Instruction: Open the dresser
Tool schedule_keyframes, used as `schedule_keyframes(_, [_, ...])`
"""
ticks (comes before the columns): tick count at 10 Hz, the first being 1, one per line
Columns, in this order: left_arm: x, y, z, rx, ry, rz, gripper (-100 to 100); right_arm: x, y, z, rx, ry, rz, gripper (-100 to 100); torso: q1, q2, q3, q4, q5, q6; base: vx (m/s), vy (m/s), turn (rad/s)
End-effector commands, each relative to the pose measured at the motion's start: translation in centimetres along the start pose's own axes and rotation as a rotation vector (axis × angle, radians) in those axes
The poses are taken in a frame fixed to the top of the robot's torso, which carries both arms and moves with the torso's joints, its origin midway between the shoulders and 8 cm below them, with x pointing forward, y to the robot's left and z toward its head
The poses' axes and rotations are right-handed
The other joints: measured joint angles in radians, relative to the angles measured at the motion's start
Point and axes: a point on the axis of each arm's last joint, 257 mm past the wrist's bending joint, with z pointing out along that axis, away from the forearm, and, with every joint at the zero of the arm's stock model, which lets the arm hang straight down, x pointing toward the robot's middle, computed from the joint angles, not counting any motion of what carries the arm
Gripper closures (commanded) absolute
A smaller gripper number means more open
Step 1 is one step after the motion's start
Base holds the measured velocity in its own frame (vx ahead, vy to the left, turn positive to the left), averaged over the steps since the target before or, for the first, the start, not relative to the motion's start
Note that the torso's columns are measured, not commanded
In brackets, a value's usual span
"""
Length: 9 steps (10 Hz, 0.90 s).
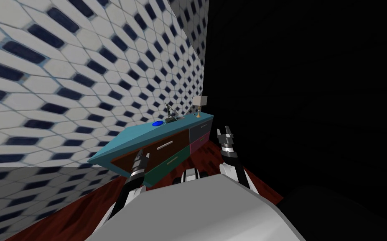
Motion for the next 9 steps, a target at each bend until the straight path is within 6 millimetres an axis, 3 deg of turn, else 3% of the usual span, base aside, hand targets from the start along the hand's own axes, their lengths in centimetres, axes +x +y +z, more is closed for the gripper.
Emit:
schedule_keyframes(1, [-0.7,1.9,-0.3,-0.034,-0.027,-0.02,-100,0.0,0.0,0.0,0.0,0.0,0.0,0,0.003,0.001,0.001,0.0,0.001,0.0,0.061,-0.053,0.031])
schedule_keyframes(2, [-1.1,3.7,-0.9,-0.072,-0.062,-0.055,-100,0.0,0.0,0.0,0.0,0.0,0.0,0,0.004,0.001,0.001,0.0,0.001,0.0,0.103,-0.096,0.093])
schedule_keyframes(5, [-0.5,6.5,-2.2,-0.123,-0.12,-0.131,-100,0.0,0.0,0.0,0.0,0.0,0.0,0,0.001,-0.001,-0.001,0.0,0.0,0.0,0.105,-0.091,0.044])
schedule_keyframes(8, [0.9,8.2,-3.4,-0.153,-0.164,-0.202,-100,0.0,0.0,0.0,0.0,0.0,0.0,0,0.003,0.002,0.001,0.001,0.001,0.0,0.037,-0.036,0.017])
schedule_keyframes(9, [0.5,7.9,-3.1,-0.149,-0.156,-0.189,-100,0.0,0.0,0.0,0.0,0.0,0.0,0,0.003,0.002,0.001,0.0,0.001,0.0,0.007,-0.009,0.001])
